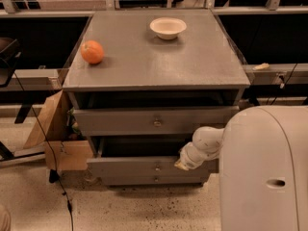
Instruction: Open middle drawer
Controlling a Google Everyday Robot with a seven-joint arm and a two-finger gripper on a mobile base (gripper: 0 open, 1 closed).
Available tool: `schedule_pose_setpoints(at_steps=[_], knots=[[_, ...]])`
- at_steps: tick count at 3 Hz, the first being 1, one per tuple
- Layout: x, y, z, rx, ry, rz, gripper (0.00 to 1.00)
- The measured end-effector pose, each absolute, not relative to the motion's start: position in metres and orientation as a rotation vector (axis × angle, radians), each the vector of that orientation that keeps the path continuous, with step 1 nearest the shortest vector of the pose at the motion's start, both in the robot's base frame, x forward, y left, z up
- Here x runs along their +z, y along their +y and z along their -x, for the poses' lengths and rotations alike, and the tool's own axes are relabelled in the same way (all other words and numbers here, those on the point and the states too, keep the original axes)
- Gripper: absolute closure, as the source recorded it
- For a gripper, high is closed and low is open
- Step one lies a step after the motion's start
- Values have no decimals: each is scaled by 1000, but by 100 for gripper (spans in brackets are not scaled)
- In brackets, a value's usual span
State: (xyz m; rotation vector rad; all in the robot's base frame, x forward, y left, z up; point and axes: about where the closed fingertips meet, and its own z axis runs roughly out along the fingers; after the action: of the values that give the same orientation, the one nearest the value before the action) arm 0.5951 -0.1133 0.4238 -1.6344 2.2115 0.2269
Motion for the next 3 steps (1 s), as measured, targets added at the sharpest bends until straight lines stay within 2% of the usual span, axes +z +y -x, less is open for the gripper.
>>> schedule_pose_setpoints(at_steps=[1,2,3], knots=[[429,-110,-589,302,2184,1639,100],[438,-113,-573,397,2141,1670,100],[440,-113,-575,398,2141,1670,100]])
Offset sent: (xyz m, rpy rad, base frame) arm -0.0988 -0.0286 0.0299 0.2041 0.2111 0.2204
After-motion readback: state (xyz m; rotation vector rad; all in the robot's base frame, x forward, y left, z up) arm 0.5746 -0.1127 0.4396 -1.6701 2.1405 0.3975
